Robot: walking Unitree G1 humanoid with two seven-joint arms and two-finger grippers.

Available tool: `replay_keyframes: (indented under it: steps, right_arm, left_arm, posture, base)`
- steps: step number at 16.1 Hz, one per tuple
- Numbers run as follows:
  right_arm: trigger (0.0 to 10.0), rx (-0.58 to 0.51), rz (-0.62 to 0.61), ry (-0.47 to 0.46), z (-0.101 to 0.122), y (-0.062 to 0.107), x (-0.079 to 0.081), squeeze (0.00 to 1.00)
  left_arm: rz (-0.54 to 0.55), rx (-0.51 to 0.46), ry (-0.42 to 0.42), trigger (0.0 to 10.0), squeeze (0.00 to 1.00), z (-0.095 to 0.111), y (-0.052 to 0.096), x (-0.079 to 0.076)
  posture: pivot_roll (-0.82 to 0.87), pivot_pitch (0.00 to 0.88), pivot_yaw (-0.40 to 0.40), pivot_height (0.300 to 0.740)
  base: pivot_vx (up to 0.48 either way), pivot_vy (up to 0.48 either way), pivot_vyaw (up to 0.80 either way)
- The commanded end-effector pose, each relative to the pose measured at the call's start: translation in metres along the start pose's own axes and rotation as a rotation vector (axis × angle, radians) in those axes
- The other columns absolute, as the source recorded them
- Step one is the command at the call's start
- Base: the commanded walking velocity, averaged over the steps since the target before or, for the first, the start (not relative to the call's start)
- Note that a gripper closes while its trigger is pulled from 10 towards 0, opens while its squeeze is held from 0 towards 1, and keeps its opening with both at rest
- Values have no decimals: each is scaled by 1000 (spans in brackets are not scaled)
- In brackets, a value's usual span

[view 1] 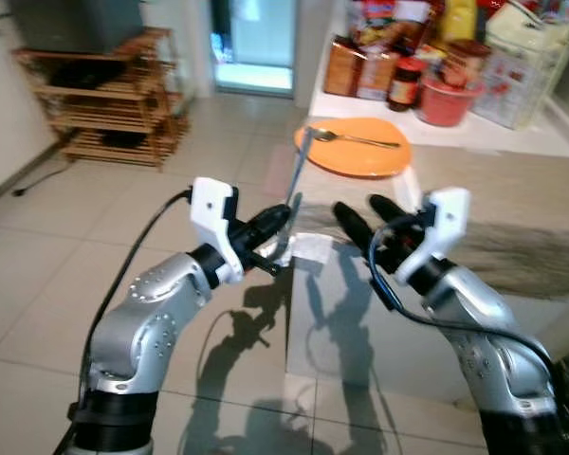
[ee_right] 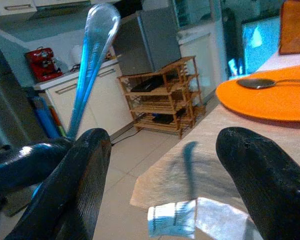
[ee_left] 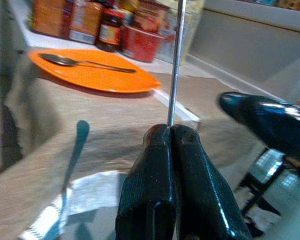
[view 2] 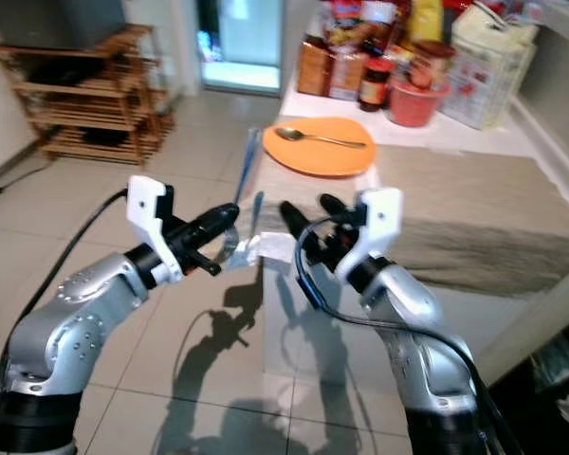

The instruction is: Setting the table

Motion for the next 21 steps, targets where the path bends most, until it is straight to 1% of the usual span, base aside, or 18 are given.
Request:
replay_keyframes:
  steps: [1, 3, 5, 6, 7, 8, 10, 12, 13, 14, 15, 17, 19, 21]
  right_arm:
    - [10000, 35, 23, -27, -7, -5, 2, 0]
    - [10000, 68, 13, -46, -20, -15, 0, 0]
    - [10000, 104, 41, -62, -27, -23, 5, 0]
    - [10000, 115, 59, -64, -28, -27, 6, 0]
    - [10000, 113, 76, -77, -26, -29, 7, 0]
    - [10000, 108, 95, -84, -21, -30, 9, 0]
    - [10000, 85, 121, -94, -9, -30, 11, 0]
    - [10000, 86, 140, -92, -5, -26, 11, 0]
    - [10000, 101, 156, -76, -5, -24, 11, 0]
    - [10000, 102, 152, -68, -5, -23, 10, 0]
    - [10000, 98, 142, -62, -2, -20, 7, 0]
    - [10000, 108, 127, -50, -1, -12, 2, 0]
    - [10000, 117, 135, -55, -3, -9, 4, 0]
    - [10000, 119, 142, -74, -6, -8, 7, 0]
  left_arm:
    - [-26, -16, -9, 0, 0, 6, -2, -4]
    - [-72, -26, -9, 0, 0, 9, -8, -12]
    - [-126, -14, -14, 0, 0, 6, -10, -21]
    - [-160, -2, -9, 0, 0, 4, -9, -25]
    - [-180, 4, 2, 0, 0, 4, -9, -26]
    - [-193, 15, -7, 0, 0, 3, -8, -26]
    - [-195, 39, -18, 0, 0, -3, -5, -22]
    - [-196, 49, -22, 0, 0, -6, -3, -20]
    - [-193, 62, -31, 0, 0, -8, -2, -17]
    - [-178, 64, -35, 0, 0, -9, -2, -14]
    - [-152, 67, -42, 0, 0, -10, -2, -6]
    - [-122, 69, -45, 0, 0, -10, -2, 4]
    - [-117, 73, -48, 0, 0, -12, -3, 5]
    - [-133, 74, -46, 0, 0, -13, -4, 2]
  posture:
    - [78, 0, -3, 740]
    - [87, 0, -6, 740]
    - [87, 0, -6, 740]
    - [85, 0, -3, 740]
    - [85, 0, -3, 740]
    - [87, 0, -6, 740]
    - [87, 0, -7, 740]
    - [85, 0, -7, 740]
    - [86, 0, -7, 740]
    - [87, 0, -8, 740]
    - [87, 0, -8, 740]
    - [82, 0, -6, 740]
    - [84, 0, -8, 740]
    - [78, 0, -5, 740]
  base:
    - [0, 0, 0]
    - [0, 0, 0]
    - [0, 0, 0]
    - [0, 0, 0]
    - [0, 0, 0]
    - [0, 0, 0]
    - [0, 0, 0]
    - [0, 0, 0]
    - [0, 0, 0]
    - [0, 0, 0]
    - [0, 0, 0]
    - [0, 0, 0]
    - [0, 0, 0]
    - [0, 0, 0]
Point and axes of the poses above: a point about 5 cm out from each wrist's last joint towards the gripper, its own y axis pointing back from the gripper into the wrist, its own z axis along the axis of the wrist's last joint, x = y × z, the point moved 4 cm from there along -y, pointing out of the wrist towards the gripper, and after that the axes turned 8 degrees about -y, right-handed, at the moved point
